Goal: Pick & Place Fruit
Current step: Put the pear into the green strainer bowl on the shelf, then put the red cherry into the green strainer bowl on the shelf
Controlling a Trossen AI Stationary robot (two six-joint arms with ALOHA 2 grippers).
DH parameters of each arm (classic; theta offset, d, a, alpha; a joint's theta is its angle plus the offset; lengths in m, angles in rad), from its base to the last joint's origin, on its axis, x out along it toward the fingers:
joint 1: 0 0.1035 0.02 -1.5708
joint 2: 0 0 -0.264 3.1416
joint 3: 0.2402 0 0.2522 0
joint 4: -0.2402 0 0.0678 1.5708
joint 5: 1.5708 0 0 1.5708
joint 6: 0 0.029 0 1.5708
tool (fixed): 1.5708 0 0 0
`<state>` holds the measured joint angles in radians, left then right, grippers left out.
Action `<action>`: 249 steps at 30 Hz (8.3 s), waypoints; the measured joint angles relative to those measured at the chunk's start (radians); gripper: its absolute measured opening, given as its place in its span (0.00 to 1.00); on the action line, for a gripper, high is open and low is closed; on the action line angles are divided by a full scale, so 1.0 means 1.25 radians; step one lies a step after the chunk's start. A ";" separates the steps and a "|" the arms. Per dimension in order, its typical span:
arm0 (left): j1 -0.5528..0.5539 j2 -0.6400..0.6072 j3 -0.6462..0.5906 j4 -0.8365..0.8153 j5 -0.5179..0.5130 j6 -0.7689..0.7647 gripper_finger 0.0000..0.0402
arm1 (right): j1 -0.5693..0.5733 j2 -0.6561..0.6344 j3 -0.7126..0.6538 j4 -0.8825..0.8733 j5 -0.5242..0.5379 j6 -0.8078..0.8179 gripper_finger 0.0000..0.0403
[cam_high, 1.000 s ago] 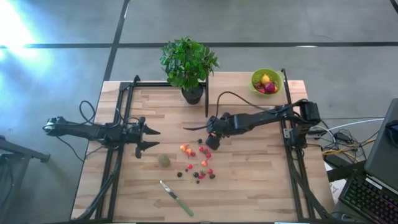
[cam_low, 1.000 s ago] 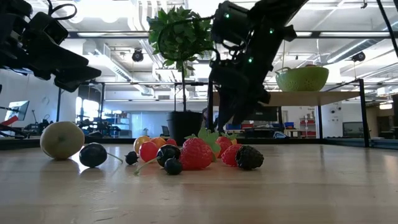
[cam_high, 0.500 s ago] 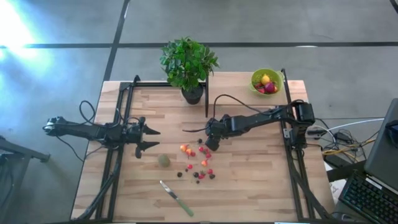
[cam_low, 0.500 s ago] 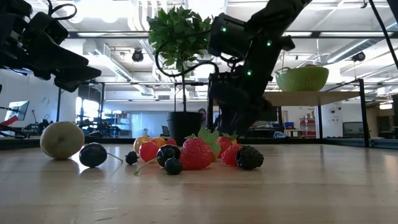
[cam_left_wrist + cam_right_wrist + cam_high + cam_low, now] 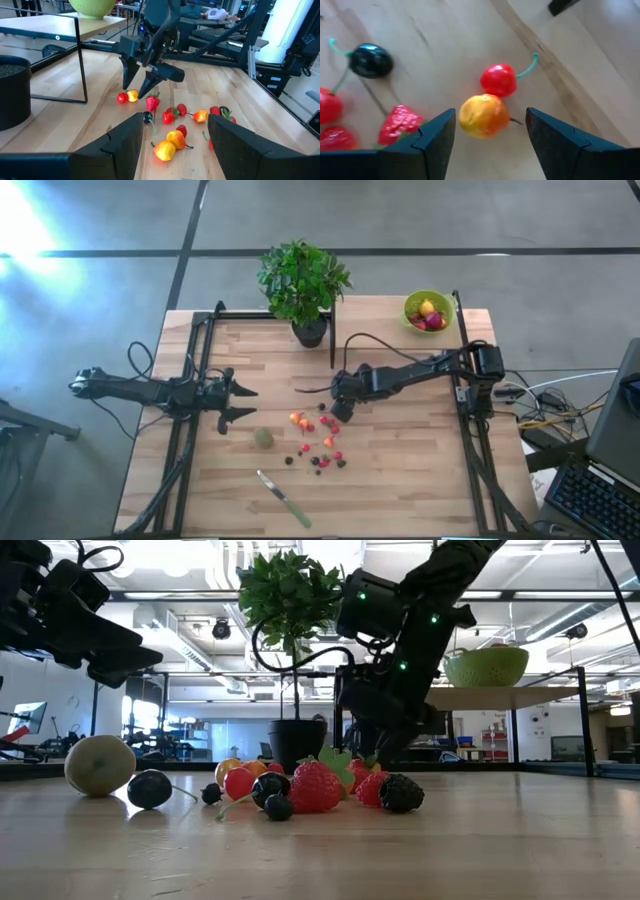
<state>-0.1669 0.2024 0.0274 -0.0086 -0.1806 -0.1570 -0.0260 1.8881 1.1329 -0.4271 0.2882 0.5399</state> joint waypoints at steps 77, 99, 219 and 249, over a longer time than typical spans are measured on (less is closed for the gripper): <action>0.000 0.001 0.000 0.000 0.000 0.000 0.57 | -0.038 -0.524 -0.034 -0.201 0.118 -0.078 0.31; 0.000 0.001 0.000 0.000 0.000 0.000 0.57 | -0.321 -0.686 -0.037 -0.301 0.206 -0.165 0.30; 0.000 0.002 0.000 0.000 0.000 0.000 0.57 | 0.006 -0.254 -0.210 0.406 0.020 -0.246 0.46; 0.000 0.003 0.000 0.000 0.000 0.000 0.57 | -0.067 -0.010 -0.149 0.330 -0.010 -0.075 0.75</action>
<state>-0.1671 0.2058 0.0275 -0.0082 -0.1804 -0.1570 -0.1093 1.8759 0.9463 -0.0152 0.2752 0.4467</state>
